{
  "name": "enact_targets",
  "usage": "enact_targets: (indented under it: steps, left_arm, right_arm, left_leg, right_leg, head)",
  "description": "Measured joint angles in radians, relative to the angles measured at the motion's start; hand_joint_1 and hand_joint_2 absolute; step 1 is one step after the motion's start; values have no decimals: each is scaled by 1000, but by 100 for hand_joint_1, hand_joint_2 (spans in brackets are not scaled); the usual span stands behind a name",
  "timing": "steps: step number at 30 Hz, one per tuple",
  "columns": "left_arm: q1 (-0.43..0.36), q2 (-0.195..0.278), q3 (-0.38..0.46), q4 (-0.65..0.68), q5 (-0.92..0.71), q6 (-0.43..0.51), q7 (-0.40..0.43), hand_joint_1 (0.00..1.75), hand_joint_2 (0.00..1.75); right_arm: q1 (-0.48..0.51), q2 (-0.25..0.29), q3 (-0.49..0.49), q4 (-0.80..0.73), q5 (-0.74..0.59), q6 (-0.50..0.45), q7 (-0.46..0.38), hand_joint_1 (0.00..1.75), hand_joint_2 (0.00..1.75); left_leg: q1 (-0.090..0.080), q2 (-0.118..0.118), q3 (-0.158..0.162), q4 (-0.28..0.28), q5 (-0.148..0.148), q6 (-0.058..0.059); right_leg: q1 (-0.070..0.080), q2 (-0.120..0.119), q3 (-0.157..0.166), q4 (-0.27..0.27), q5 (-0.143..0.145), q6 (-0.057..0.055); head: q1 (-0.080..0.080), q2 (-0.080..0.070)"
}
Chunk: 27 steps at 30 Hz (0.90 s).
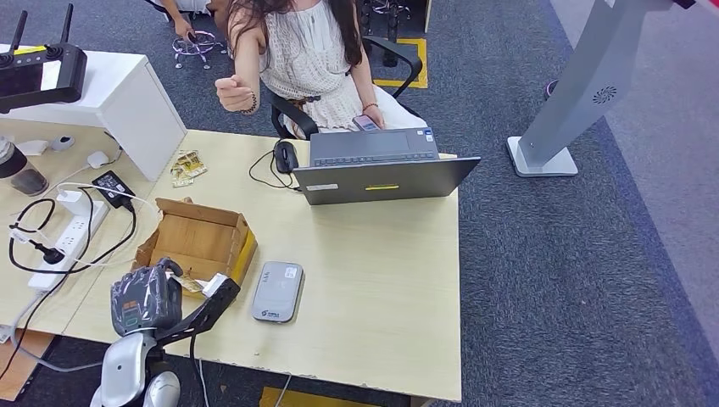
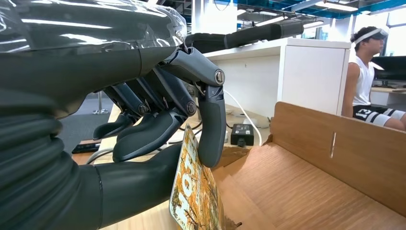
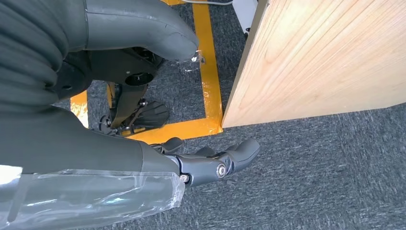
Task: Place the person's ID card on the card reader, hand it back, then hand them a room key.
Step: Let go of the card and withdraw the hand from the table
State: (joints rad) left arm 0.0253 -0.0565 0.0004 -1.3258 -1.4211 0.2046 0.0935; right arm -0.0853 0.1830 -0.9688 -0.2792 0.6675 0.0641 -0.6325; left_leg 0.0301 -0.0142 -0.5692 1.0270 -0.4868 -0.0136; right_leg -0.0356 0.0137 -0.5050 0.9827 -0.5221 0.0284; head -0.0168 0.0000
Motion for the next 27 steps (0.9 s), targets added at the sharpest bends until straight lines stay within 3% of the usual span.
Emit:
enact_targets:
  steps: [19, 27]
  left_arm:
    - [-22, -1, 0, -10, -13, 19, 3, 175, 175]
    - [-96, -7, -13, -14, -29, 48, -1, 175, 175]
  right_arm:
    - [-1, 1, 0, 0, 11, 0, 0, 0, 175]
    - [-6, 3, 0, 1, 29, 1, 2, 0, 175]
  left_leg:
    - [0, 0, 0, 0, 0, 0]
    - [0, 0, 0, 0, 0, 0]
  right_leg:
    - [0, 0, 0, 0, 0, 0]
    - [0, 0, 0, 0, 1, 0]
  head:
    - [0, 0]
    - [0, 0]
